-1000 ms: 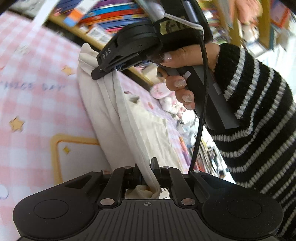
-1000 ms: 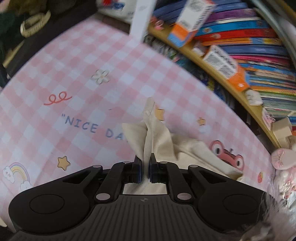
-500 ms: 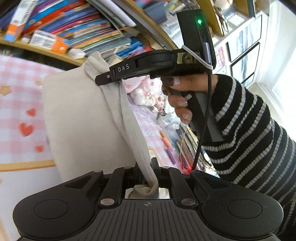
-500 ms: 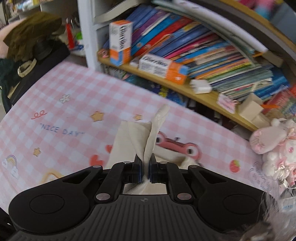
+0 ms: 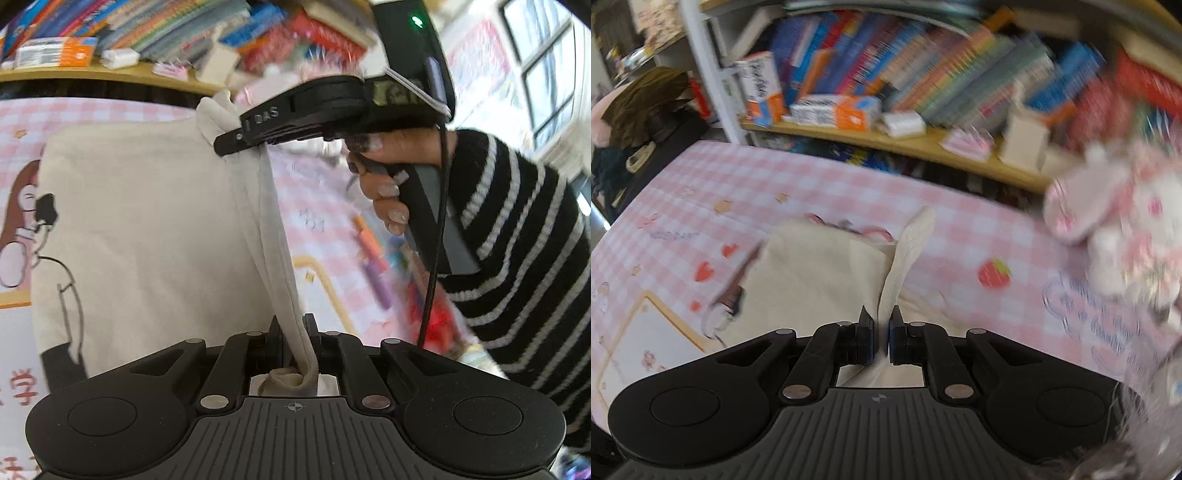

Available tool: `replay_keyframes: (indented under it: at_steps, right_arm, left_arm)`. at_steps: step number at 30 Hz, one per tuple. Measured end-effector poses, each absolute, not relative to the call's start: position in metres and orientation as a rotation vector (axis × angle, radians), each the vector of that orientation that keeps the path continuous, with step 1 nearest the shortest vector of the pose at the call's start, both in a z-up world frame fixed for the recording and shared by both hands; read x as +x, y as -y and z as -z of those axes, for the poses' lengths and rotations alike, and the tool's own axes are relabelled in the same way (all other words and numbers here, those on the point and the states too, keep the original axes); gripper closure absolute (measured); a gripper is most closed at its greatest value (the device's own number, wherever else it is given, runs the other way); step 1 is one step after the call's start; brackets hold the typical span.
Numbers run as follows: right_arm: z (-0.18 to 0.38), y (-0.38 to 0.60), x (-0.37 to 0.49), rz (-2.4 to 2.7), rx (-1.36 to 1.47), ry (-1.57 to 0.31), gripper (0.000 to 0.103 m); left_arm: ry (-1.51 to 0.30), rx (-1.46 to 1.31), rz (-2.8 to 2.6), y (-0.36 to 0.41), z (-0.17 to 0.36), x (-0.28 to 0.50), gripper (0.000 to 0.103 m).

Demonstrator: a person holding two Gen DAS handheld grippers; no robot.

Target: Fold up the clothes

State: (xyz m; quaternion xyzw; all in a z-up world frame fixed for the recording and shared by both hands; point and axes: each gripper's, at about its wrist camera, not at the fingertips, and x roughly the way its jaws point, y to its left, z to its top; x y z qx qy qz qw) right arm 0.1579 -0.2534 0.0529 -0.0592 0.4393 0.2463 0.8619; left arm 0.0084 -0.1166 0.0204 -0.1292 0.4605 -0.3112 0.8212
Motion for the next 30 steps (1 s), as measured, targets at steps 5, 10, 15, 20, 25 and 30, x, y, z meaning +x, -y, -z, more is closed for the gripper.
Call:
replay_keyframes:
  at_steps: [5, 10, 15, 20, 25, 30]
  right_arm:
    - [-0.015, 0.296, 0.166, -0.472, 0.044, -1.002, 0.095]
    - [0.002, 0.321, 0.165, -0.446, 0.212, -1.036, 0.095]
    - [0.011, 0.334, 0.164, -0.403, 0.329, -1.051, 0.084]
    - [0.015, 0.340, 0.172, -0.376, 0.386, -1.041, 0.077]
    - [0.014, 0.342, 0.179, -0.366, 0.417, -1.027, 0.095]
    - [-0.017, 0.346, 0.162, -0.440, 0.425, -0.928, 0.095]
  left_arm:
    - [-1.022, -0.162, 0.641, 0.148, -0.004, 0.010, 0.094]
    - [-1.014, -0.090, 0.613, 0.157, -0.003, 0.009, 0.094]
    - [-1.020, -0.030, 0.592, 0.158, -0.004, -0.001, 0.091]
    - [-1.050, 0.047, 0.563, 0.176, 0.002, -0.001, 0.084]
    - [-1.003, 0.131, 0.564, 0.179, 0.002, -0.011, 0.092]
    - [-0.922, 0.200, 0.580, 0.172, -0.020, -0.024, 0.092]
